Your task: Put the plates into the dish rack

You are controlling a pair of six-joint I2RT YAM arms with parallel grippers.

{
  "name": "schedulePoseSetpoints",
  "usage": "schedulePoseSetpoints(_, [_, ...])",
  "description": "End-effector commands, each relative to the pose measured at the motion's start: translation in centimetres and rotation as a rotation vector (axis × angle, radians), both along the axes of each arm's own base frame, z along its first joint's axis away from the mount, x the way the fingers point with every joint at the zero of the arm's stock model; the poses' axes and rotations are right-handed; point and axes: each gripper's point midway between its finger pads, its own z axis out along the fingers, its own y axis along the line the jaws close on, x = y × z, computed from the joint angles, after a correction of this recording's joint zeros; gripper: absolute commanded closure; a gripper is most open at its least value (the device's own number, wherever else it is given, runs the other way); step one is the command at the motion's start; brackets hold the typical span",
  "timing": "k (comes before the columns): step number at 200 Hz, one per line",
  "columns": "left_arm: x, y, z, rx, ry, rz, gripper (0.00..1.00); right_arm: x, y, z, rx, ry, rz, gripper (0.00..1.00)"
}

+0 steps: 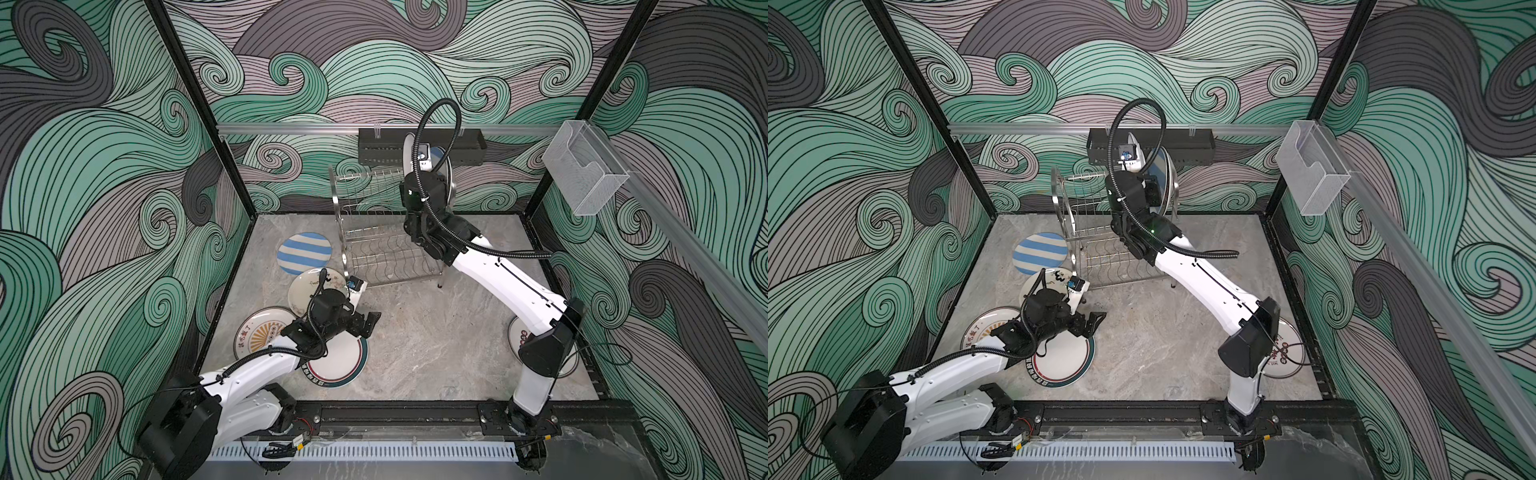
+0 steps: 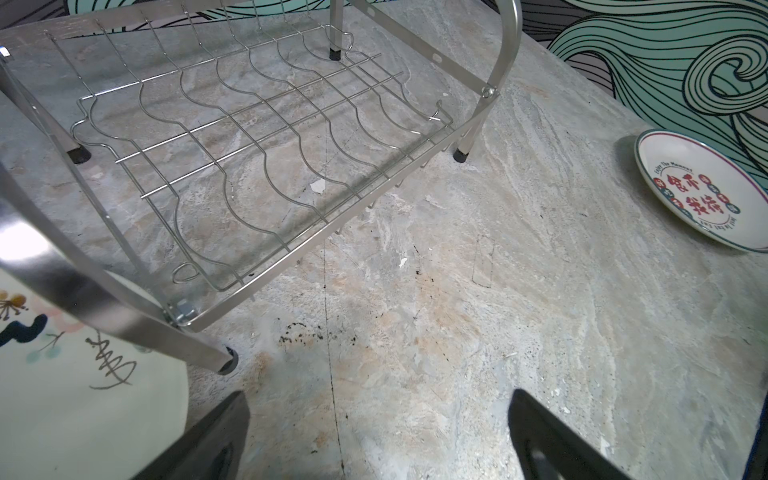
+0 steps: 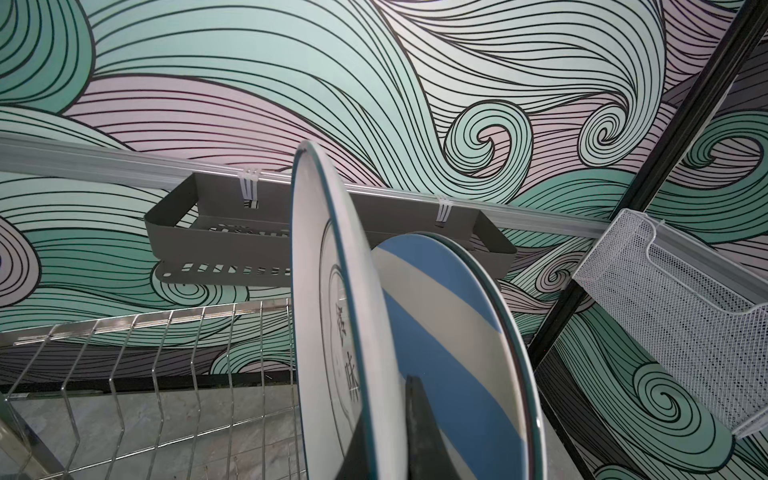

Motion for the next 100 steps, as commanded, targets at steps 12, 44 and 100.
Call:
schedulePoseSetpoints(12, [0.2, 0.1, 1.1, -0.027, -0.032, 0.006, 0.01, -0.2, -1.3, 2.1, 0.075, -0.065, -0.040, 1.00])
schedulePoseSetpoints(44, [0.2, 0.1, 1.0, -0.028, -0.030, 0.005, 0.01, 0.4, -1.9, 1.6, 0.074, -0.058, -0.058, 1.00])
schedulePoseSetpoints(100, [0.3, 0.0, 0.8, -0.024, -0.023, 0.005, 0.01, 1.2, -2.2, 1.0, 0.076, -0.041, -0.053, 1.00])
